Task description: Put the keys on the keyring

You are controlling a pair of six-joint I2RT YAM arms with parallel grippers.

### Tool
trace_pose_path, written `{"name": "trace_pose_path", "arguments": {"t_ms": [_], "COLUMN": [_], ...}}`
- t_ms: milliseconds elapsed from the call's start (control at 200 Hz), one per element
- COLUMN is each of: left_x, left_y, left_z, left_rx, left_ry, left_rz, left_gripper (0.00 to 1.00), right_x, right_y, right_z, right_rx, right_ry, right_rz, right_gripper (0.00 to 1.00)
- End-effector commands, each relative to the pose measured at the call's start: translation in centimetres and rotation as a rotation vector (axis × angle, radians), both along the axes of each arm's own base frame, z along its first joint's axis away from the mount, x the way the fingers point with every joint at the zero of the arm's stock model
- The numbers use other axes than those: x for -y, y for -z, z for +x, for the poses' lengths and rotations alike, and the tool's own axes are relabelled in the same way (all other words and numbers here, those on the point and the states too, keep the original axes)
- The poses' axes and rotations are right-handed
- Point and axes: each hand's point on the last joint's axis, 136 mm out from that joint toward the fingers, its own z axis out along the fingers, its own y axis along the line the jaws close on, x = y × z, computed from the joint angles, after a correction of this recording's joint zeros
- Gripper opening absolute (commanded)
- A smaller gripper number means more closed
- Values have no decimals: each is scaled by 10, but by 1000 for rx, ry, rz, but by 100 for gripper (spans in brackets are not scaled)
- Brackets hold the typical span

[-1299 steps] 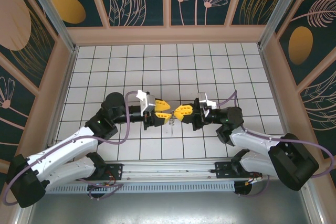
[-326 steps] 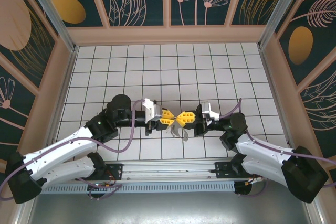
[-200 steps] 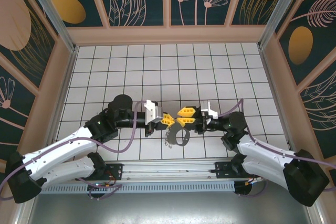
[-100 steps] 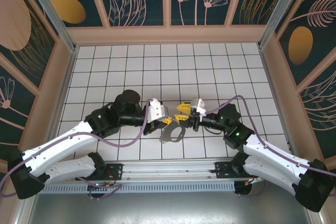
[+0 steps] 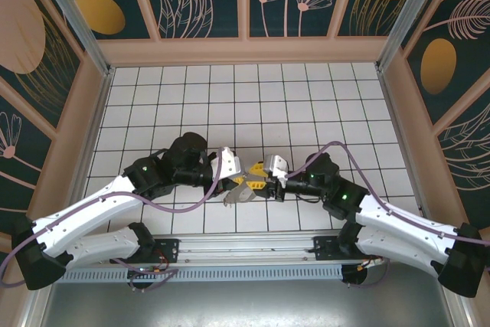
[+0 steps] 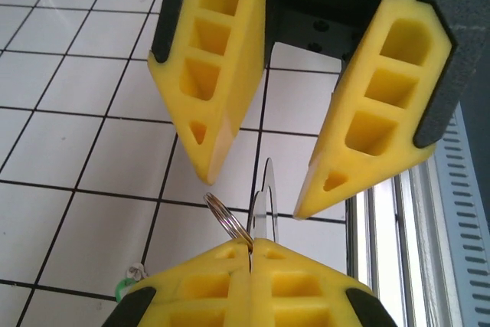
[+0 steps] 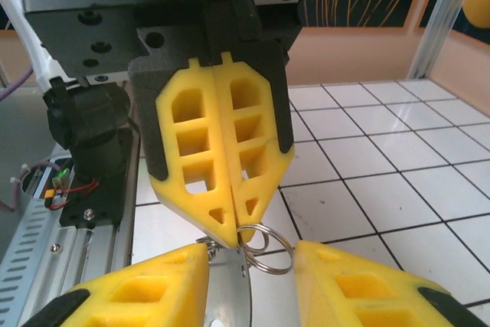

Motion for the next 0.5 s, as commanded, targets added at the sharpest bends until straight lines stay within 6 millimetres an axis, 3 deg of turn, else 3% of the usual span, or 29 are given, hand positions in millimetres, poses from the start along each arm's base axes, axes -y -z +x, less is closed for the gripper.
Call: {"name": "trace_pose_path", "arguments": {"t_ms": [0, 495], "left_x": [-2, -7], "left_y": [-2, 0], "left_z": [-4, -19], "left_rx": [-4, -36], "left_ry": [26, 92], "left_rz": [20, 27], "left_gripper": [0, 0], "right_x": [-1, -9], "right_y": [-10, -2], "right_z": [3, -6], "right_rx": [34, 3], "right_ry": [16, -62], "right_rz": [-16, -91], "right_gripper": [34, 34]}}
